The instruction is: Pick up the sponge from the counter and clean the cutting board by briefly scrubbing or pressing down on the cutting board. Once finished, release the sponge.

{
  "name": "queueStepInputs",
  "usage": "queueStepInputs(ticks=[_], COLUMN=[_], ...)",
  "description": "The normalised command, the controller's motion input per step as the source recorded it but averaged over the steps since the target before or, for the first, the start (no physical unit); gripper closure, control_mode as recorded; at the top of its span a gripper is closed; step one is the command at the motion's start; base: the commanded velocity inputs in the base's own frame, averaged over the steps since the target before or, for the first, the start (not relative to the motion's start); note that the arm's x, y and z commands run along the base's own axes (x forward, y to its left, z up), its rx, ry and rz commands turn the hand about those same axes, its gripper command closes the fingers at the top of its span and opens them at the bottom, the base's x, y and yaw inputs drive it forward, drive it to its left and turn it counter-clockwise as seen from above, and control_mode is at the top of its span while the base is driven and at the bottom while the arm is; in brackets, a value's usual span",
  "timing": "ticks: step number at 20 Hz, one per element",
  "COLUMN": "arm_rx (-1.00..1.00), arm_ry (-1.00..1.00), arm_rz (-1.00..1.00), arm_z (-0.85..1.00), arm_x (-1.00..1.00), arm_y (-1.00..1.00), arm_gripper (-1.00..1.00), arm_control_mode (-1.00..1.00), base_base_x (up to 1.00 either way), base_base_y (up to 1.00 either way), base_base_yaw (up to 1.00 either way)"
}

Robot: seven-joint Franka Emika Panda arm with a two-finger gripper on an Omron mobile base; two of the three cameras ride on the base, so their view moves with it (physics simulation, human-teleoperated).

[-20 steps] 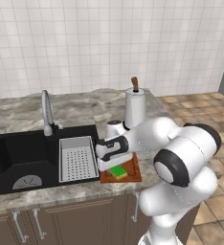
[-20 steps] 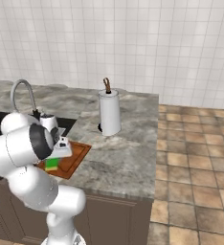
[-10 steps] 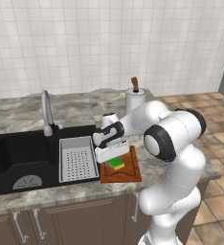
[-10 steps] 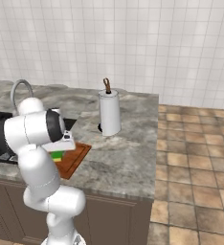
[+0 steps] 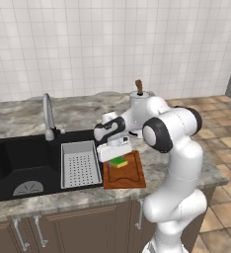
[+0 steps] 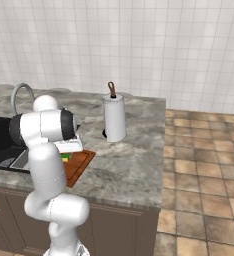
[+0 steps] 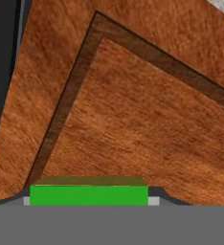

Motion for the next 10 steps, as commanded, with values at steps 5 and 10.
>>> queueStepInputs(ticks=[5, 10], arm_rx=[0.00, 0.00], arm_ry=[0.00, 0.00], arm_rz=[0.00, 0.00], arm_z=[-0.35, -0.31], arm_x=[0.36, 0.24], arm_y=[-0.57, -0.56], arm_gripper=[1.00, 1.00], arm_control_mode=[-1.00, -1.00], base_base_x=[0.00, 0.00], base_base_y=[0.00, 0.00], base_base_yaw=[0.00, 0.00])
